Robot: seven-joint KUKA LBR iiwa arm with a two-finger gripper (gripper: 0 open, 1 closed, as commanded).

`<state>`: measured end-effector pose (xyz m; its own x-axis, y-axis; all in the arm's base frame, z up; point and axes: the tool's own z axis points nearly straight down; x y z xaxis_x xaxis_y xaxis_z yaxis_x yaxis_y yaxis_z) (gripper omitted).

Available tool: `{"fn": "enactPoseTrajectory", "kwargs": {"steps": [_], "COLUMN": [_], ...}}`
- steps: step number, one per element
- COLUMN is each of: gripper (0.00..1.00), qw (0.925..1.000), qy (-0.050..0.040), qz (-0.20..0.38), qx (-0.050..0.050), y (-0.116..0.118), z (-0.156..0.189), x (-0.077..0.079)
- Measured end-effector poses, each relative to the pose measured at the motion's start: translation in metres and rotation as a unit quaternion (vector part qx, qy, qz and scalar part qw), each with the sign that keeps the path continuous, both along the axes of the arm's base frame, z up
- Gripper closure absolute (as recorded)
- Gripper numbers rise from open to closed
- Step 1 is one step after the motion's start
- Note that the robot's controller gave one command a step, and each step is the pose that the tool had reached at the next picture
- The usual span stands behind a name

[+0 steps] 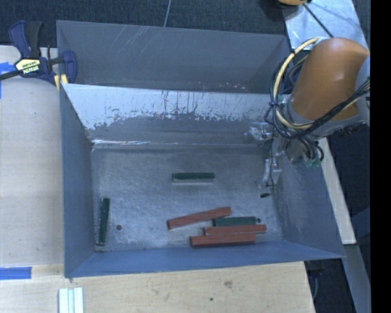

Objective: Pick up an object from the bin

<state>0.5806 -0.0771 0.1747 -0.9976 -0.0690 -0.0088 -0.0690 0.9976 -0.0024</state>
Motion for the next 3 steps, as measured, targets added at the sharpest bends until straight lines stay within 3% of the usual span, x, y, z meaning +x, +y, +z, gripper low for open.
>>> {"fn": "enactPoseTrajectory", "kwargs": {"steps": [1,2,3], "gripper": [0.0,0.0,0.0], "qw": [1.0,1.0,0.9987], "qy": [0.0021,0.003,0.0011], "qz": [0.008,0.003,0.052], "qx": [0.0,0.002,0.0], "y": [0.007,0.043,0.043], "z": [-0.012,-0.005,-0.027], "x": [-0.006,-0.014,-0.032]}}
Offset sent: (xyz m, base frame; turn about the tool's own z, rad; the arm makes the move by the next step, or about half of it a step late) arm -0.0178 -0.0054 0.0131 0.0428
